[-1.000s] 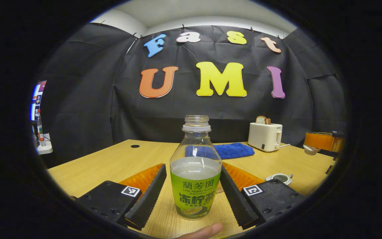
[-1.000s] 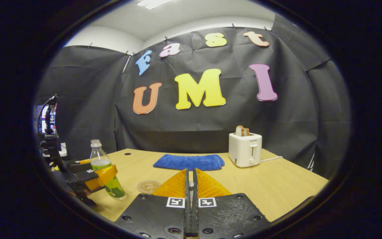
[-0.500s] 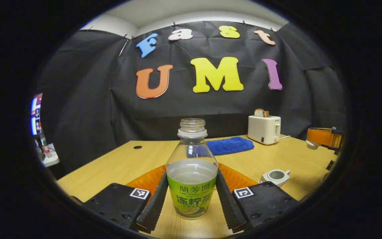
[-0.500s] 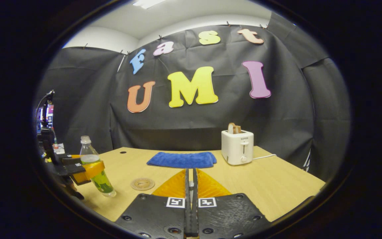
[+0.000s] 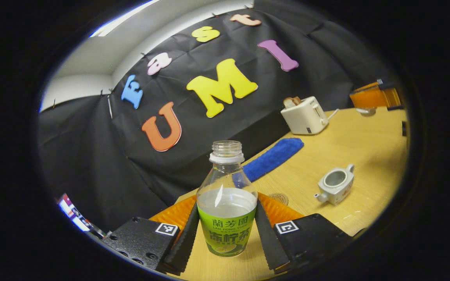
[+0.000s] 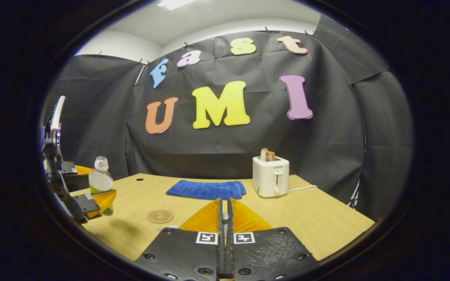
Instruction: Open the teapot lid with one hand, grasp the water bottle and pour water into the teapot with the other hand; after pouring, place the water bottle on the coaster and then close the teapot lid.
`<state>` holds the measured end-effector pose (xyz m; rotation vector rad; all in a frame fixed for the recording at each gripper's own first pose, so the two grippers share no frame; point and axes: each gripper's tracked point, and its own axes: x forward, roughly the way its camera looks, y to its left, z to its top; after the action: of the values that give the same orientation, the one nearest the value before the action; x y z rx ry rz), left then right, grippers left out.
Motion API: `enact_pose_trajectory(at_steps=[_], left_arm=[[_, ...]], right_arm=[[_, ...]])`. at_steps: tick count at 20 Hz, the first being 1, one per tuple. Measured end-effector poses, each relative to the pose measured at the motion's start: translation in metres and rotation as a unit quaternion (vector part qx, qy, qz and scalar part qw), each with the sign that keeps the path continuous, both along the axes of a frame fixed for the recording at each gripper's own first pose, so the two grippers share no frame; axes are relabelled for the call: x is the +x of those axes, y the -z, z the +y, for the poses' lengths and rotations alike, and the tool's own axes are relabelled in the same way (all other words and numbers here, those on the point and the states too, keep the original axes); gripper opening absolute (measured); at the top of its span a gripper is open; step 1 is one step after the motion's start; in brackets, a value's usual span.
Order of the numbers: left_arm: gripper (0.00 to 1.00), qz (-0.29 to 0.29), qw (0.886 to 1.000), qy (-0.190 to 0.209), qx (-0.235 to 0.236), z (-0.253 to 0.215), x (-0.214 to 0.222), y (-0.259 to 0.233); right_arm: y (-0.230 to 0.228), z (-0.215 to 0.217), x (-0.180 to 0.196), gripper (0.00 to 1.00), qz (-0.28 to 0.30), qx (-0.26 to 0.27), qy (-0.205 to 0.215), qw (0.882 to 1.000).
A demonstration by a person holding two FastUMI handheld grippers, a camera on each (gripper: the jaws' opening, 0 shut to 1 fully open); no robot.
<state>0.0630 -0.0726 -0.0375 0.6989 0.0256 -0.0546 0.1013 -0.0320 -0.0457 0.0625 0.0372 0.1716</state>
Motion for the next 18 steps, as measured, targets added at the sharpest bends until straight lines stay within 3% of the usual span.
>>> enact_pose_trajectory(at_steps=[6, 9, 18], left_arm=[[0.75, 0.022, 0.991, -0.005, 0.129, -0.011, 0.005, 0.017], [0.75, 0.035, 0.981, -0.01, 0.19, -0.015, 0.011, 0.021], [0.75, 0.052, 0.921, -0.002, 0.386, -0.029, 0.015, 0.034]], right_arm=[[0.007, -0.011, 0.005, 0.0, 0.014, -0.008, 0.002, 1.0], [0.008, -0.019, 0.007, 0.0, 0.02, -0.002, 0.006, 1.0], [0.001, -0.04, 0.007, 0.0, 0.016, 0.008, 0.021, 1.0]])
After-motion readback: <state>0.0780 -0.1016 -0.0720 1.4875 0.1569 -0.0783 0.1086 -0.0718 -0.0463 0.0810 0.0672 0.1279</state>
